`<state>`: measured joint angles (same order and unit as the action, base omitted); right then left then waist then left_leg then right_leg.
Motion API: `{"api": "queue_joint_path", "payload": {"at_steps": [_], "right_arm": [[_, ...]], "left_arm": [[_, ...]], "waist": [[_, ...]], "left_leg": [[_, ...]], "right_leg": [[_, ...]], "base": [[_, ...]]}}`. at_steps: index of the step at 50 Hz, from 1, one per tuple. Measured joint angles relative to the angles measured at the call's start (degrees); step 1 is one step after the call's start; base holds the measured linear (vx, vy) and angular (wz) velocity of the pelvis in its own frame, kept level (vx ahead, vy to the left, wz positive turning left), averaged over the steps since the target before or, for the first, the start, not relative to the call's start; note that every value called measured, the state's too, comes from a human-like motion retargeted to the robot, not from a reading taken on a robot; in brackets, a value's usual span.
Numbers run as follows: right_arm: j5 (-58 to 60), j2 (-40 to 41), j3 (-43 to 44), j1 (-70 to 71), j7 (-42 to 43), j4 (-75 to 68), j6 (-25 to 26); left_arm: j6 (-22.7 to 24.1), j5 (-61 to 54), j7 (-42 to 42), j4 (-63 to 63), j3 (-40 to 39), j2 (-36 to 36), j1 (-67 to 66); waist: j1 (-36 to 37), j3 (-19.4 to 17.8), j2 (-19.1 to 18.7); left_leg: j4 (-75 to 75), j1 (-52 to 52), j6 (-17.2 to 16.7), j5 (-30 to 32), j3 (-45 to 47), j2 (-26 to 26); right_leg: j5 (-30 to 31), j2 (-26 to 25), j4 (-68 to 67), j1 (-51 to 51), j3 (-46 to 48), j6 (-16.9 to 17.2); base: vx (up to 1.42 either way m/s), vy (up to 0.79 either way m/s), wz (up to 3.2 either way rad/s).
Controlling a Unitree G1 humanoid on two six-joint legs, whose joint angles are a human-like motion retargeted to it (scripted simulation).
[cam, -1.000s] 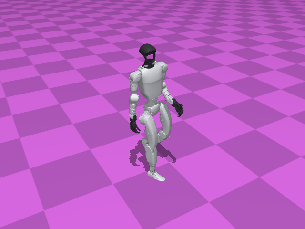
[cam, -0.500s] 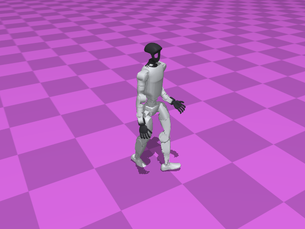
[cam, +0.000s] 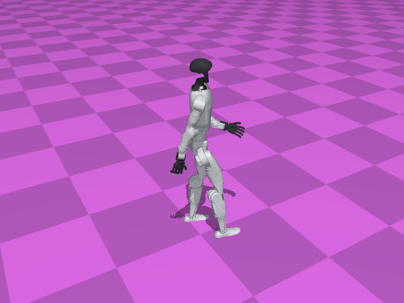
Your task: Walk run
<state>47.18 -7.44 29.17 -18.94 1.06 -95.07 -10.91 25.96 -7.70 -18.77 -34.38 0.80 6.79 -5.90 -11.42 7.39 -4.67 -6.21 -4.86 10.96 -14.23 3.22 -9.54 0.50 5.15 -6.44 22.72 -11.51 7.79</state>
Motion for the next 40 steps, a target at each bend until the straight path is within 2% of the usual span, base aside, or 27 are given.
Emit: {"api": "queue_joint_path", "payload": {"at_steps": [2,3,4,6,8,9,10,13,15,17,18,20,22,23,28,33,37,40], "right_arm": [[0.30,-0.37,-0.01,0.73,0.11,1.16,-0.05],[0.49,-0.49,0.00,1.12,0.31,1.70,0.00],[0.58,-0.81,-0.04,1.66,0.68,2.21,0.12],[0.45,-1.73,0.01,3.01,1.61,2.87,0.69],[0.14,-2.69,0.74,3.98,2.46,3.31,1.54],[-0.21,-3.01,1.43,4.29,2.77,3.48,2.07],[-0.65,-3.26,2.23,4.56,3.06,3.61,2.65],[-5.23,-4.06,4.44,5.79,2.91,2.75,4.37],[-9.15,-5.07,5.52,6.87,1.74,2.48,4.15],[-11.91,-6.22,5.39,8.28,0.15,3.00,2.81],[-13.01,-6.88,4.88,8.96,-0.54,3.39,2.24],[-14.43,-8.43,3.47,10.62,-1.37,3.96,1.86],[-13.61,-9.84,2.53,12.53,-1.02,4.43,2.30],[-12.67,-10.55,2.17,13.71,-0.76,4.69,2.77],[-8.77,-11.82,2.38,16.93,-0.56,9.80,3.42],[-11.64,-10.72,2.90,17.97,0.62,14.98,-0.46],[-13.19,-9.89,2.99,19.56,-0.10,15.42,-1.99],[-11.76,-8.91,2.32,20.67,-2.45,14.14,-1.60]], "left_arm": [[0.08,0.05,-0.03,-0.11,0.22,0.05,-0.68],[0.02,-0.02,-0.11,-0.35,0.18,-0.19,-1.07],[-0.08,-0.17,-0.23,-0.59,-0.02,-0.24,-1.36],[-0.34,-0.45,-0.59,-1.16,-0.68,0.01,-1.84],[-0.57,-0.58,-0.89,-1.53,-1.25,0.61,-2.90],[-0.71,-0.60,-1.00,-1.79,-1.53,0.80,-3.61],[-0.87,-0.61,-1.11,-2.11,-1.85,0.90,-4.35],[-1.45,-0.40,-1.34,-5.14,-3.45,1.67,-5.83],[-1.57,-0.65,0.49,-6.63,-2.49,2.78,-6.67],[-1.39,-1.36,2.62,-6.16,-0.92,3.20,-7.19],[-1.20,-1.21,2.80,-5.67,-0.50,3.30,-7.40],[-0.78,0.17,1.28,-5.05,-0.74,3.41,-7.38],[-0.66,1.51,-0.38,-4.65,-0.81,3.23,-7.42],[-0.70,1.85,-0.92,-4.60,-0.77,3.28,-7.36],[-0.35,2.10,-0.88,-4.16,0.54,3.69,-7.68],[0.11,3.02,-1.78,-3.17,0.82,3.85,-8.64],[0.29,2.31,-1.32,-2.93,0.06,4.29,-9.70],[-0.04,0.83,-0.88,-3.43,-1.59,4.66,-10.42]], "waist": [[-0.19,-1.14,-0.07],[-0.49,-1.95,-0.55],[-0.44,-2.62,-0.71],[-0.59,-3.51,-0.39],[-1.23,-3.09,0.76],[-1.90,-2.21,0.90],[-2.77,-1.12,0.75],[-2.43,1.30,-0.40],[-0.78,2.22,0.41],[-0.15,2.85,1.29],[-0.01,3.20,1.42],[0.42,3.64,1.59],[1.35,3.86,2.46],[2.48,3.80,2.58],[7.96,3.74,3.97],[10.61,3.55,4.00],[10.70,4.03,3.62],[9.32,4.42,4.48]], "left_leg": [[-0.74,2.31,-0.97,-0.73,-2.33,0.33],[-1.99,3.80,-2.54,-1.86,-3.93,2.51],[-3.10,5.00,-3.49,-2.71,-4.93,3.70],[-4.94,6.98,-4.09,-3.67,-6.48,3.87],[-5.71,8.08,-3.06,-2.36,-7.49,0.87],[-6.31,7.95,-2.98,-0.74,-8.49,0.05],[-7.13,7.58,-3.24,1.15,-9.82,-0.18],[-15.11,4.19,-7.58,12.48,-12.55,1.87],[-23.14,0.09,-11.60,22.67,-11.10,1.81],[-32.05,-5.14,-17.60,30.36,-8.46,1.91],[-35.94,-7.59,-19.72,33.37,-6.07,3.20],[-43.27,-11.85,-17.75,34.81,3.47,10.14],[-47.03,-14.27,-13.27,28.57,12.04,15.58],[-47.92,-16.00,-12.19,27.32,13.73,15.87],[-39.06,-24.69,-12.12,20.50,12.13,8.81],[-18.37,-26.85,-4.61,17.42,21.01,10.78],[-3.53,-26.21,-1.40,11.69,26.62,7.31],[2.77,-23.83,0.46,9.00,31.69,4.60]], "right_leg": [[-1.23,-1.12,5.28,-0.31,-3.86,3.81],[-2.56,-3.54,7.13,-1.50,-4.60,6.36],[-3.03,-4.94,8.05,-2.40,-4.90,7.21],[-1.71,-6.09,7.50,-4.08,-7.13,7.21],[2.39,-3.61,5.01,-4.80,-9.47,7.21],[3.04,-2.49,3.75,-4.50,-7.65,5.57],[2.81,-1.80,2.54,-4.02,-4.56,3.12],[-1.03,-3.11,-0.42,-5.75,-6.98,-0.89],[-2.00,-1.78,-0.21,-7.88,-3.43,-3.16],[-2.82,0.71,0.60,-9.37,4.20,-4.60],[-3.36,0.73,0.80,-10.08,5.17,-5.29],[-4.39,0.45,1.00,-11.56,7.34,-6.54],[-5.16,0.98,1.13,-13.24,11.84,-7.19],[-5.20,0.55,1.53,-14.07,12.57,-7.49],[-5.53,-0.03,3.87,-18.42,17.54,-7.51],[-7.73,-3.04,4.69,-22.14,21.68,-7.77],[-9.11,-5.39,5.66,-24.84,27.50,-8.32],[-8.87,-5.32,5.11,-26.78,30.49,-7.71]], "base": [[0.72,-0.25,1.48],[0.81,-0.50,1.49],[0.74,-0.53,1.36],[0.68,-0.22,1.43],[0.57,0.17,1.74],[0.47,0.17,2.05],[0.63,-0.12,2.05],[0.79,-0.34,1.86],[0.57,-0.19,1.59],[0.51,-0.15,1.64],[0.36,-0.11,1.83],[0.32,-0.14,1.88],[0.46,-0.20,1.55],[0.42,-0.12,1.05],[0.40,-0.04,0.90],[0.45,-0.02,1.28],[0.50,0.00,1.16],[0.48,-0.03,0.92]]}}
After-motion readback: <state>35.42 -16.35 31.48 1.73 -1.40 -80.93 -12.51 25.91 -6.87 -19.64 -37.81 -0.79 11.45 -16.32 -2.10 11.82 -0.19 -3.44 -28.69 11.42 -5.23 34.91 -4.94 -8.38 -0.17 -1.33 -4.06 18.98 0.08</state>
